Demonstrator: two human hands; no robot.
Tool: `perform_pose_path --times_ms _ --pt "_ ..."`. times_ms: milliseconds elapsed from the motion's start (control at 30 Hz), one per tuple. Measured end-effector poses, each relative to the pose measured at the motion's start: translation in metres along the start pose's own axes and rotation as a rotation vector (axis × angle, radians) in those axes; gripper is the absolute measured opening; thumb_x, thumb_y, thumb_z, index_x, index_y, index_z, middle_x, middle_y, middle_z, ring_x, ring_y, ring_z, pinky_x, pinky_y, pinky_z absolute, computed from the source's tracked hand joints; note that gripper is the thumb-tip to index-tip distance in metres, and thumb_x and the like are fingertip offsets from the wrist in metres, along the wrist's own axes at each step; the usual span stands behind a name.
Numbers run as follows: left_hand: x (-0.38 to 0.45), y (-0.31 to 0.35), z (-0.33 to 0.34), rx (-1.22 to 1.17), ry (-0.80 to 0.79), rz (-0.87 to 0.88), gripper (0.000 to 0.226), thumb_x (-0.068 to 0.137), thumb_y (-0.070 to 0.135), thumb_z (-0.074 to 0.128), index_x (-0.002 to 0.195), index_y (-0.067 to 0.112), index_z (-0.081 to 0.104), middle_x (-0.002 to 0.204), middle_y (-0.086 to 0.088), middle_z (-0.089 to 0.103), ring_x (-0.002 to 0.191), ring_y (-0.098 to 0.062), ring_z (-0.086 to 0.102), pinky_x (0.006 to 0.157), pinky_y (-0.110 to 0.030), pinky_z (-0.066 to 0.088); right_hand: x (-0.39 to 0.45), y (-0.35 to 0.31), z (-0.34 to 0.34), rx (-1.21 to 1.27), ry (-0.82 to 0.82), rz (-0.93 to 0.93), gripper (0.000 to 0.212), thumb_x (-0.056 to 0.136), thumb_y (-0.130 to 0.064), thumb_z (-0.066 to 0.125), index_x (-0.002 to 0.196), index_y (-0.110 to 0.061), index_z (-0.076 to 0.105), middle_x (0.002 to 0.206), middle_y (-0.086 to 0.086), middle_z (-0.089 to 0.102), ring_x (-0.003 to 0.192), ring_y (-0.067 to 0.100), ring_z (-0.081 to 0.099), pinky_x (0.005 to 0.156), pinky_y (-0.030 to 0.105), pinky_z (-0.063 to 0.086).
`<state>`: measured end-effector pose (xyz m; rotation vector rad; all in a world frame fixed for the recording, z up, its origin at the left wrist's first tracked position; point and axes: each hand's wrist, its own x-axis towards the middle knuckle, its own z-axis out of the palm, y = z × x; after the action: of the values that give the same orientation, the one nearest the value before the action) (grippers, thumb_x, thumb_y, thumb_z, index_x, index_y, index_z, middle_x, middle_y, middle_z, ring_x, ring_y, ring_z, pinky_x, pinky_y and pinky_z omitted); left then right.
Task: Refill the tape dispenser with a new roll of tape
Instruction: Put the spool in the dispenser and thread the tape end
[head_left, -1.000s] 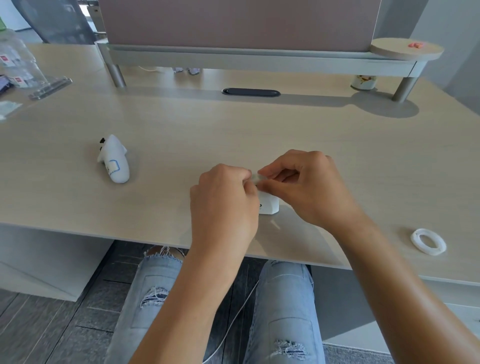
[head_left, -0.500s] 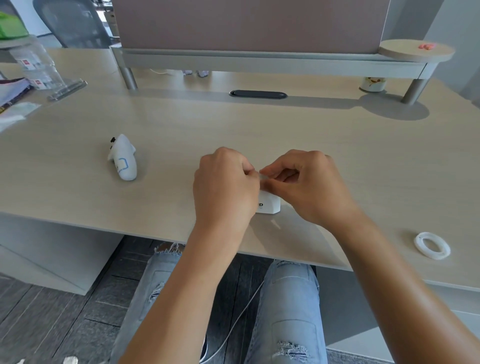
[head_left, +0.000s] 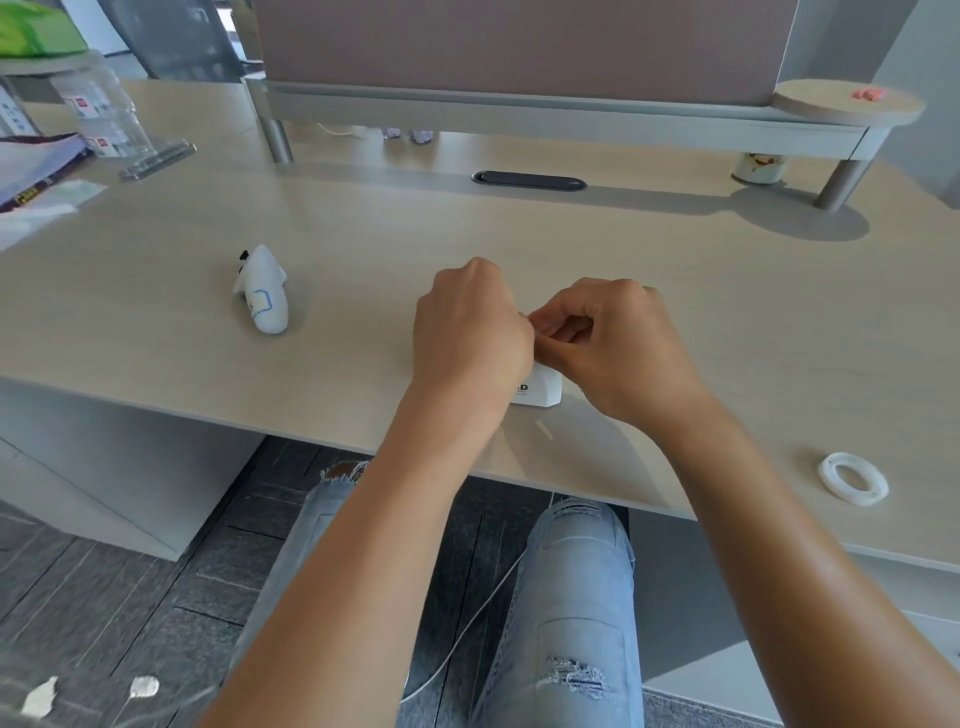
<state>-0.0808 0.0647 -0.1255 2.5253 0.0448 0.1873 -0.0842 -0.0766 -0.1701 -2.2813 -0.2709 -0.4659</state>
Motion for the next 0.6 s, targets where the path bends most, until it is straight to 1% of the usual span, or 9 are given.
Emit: perform_pose_path --times_ms 67,167,233,300,333,433,467,533,600 --pt "-0.001 0.003 -0.001 0.024 -0.044 -0.016 0.033 0.095 0.009 0.058 0.066 0.011 0.041 0.068 -0.002 0.040 0.061 -0.027 0.043 0.063 -0.034 0.037 -0.001 -0.001 0.000 -0.012 0.004 -0.008 0.011 0.085 -0.020 0.086 0.095 -0.016 0.084 0.088 0.001 0.077 0.077 0.014 0.073 0.076 0.030 0.061" --pt "-0.002 0.003 -0.002 0.020 -0.099 -0.016 0.034 0.097 0.006 0.051 0.066 0.011 0.038 0.071 -0.002 0.040 0.061 -0.023 0.044 0.055 -0.031 0.035 -0.002 -0.002 0.000 -0.013 -0.006 0.017 0.011 0.084 -0.022 0.085 0.094 -0.016 0.084 0.087 0.000 0.077 0.078 0.014 0.074 0.077 0.033 0.061" --pt "-0.002 0.002 -0.004 -0.005 -0.116 -0.002 0.024 0.097 0.005 0.048 0.074 0.009 0.045 0.078 -0.004 0.046 0.076 -0.030 0.051 0.066 -0.032 0.039 -0.002 -0.002 0.001 -0.026 -0.005 0.032 0.011 0.084 -0.025 0.085 0.092 -0.018 0.083 0.087 -0.001 0.078 0.078 0.015 0.074 0.078 0.038 0.061" --pt "0.000 0.000 -0.007 -0.044 -0.122 0.005 0.012 0.096 0.005 0.046 0.088 0.007 0.055 0.091 -0.007 0.052 0.084 -0.033 0.054 0.069 -0.032 0.040 -0.002 -0.003 0.002 -0.036 -0.003 0.040 0.010 0.084 -0.027 0.084 0.092 -0.020 0.083 0.086 -0.002 0.078 0.078 0.014 0.075 0.078 0.039 0.062" --pt "0.002 -0.002 -0.008 -0.062 -0.125 0.007 0.013 0.095 0.004 0.045 0.091 0.006 0.057 0.091 -0.008 0.053 0.083 -0.033 0.054 0.066 -0.032 0.040 -0.002 -0.005 0.002 -0.044 -0.005 0.043 0.010 0.085 -0.027 0.084 0.092 -0.020 0.083 0.086 -0.003 0.078 0.078 0.014 0.074 0.078 0.039 0.062" --pt "0.005 -0.010 -0.010 -0.095 -0.135 0.003 0.017 0.091 0.005 0.044 0.078 0.003 0.053 0.075 -0.007 0.051 0.063 -0.028 0.045 0.050 -0.029 0.031 0.001 -0.010 0.004 -0.085 -0.020 0.053 0.010 0.085 -0.027 0.083 0.093 -0.021 0.083 0.085 -0.005 0.078 0.079 0.012 0.074 0.079 0.038 0.062" --pt "0.007 -0.013 -0.011 -0.123 -0.136 -0.003 0.018 0.091 0.006 0.044 0.078 0.000 0.055 0.077 -0.009 0.055 0.063 -0.028 0.047 0.049 -0.029 0.032 0.001 -0.012 0.005 -0.100 -0.027 0.058 0.011 0.084 -0.028 0.083 0.093 -0.021 0.083 0.086 -0.005 0.078 0.079 0.012 0.074 0.079 0.038 0.062" --pt "0.011 -0.018 -0.013 -0.217 -0.145 -0.023 0.025 0.091 0.009 0.046 0.093 -0.003 0.067 0.091 -0.016 0.070 0.073 -0.032 0.060 0.056 -0.029 0.041 0.002 -0.016 0.006 -0.136 -0.040 0.068 0.012 0.084 -0.029 0.083 0.094 -0.023 0.083 0.086 -0.007 0.077 0.080 0.011 0.073 0.079 0.038 0.062" --pt "0.014 -0.023 -0.015 -0.291 -0.157 -0.037 0.030 0.090 0.013 0.048 0.100 -0.004 0.070 0.100 -0.019 0.076 0.074 -0.030 0.060 0.061 -0.031 0.044 0.003 -0.019 0.007 -0.167 -0.051 0.081 0.012 0.085 -0.029 0.083 0.095 -0.023 0.082 0.087 -0.007 0.077 0.082 0.012 0.072 0.080 0.038 0.061"
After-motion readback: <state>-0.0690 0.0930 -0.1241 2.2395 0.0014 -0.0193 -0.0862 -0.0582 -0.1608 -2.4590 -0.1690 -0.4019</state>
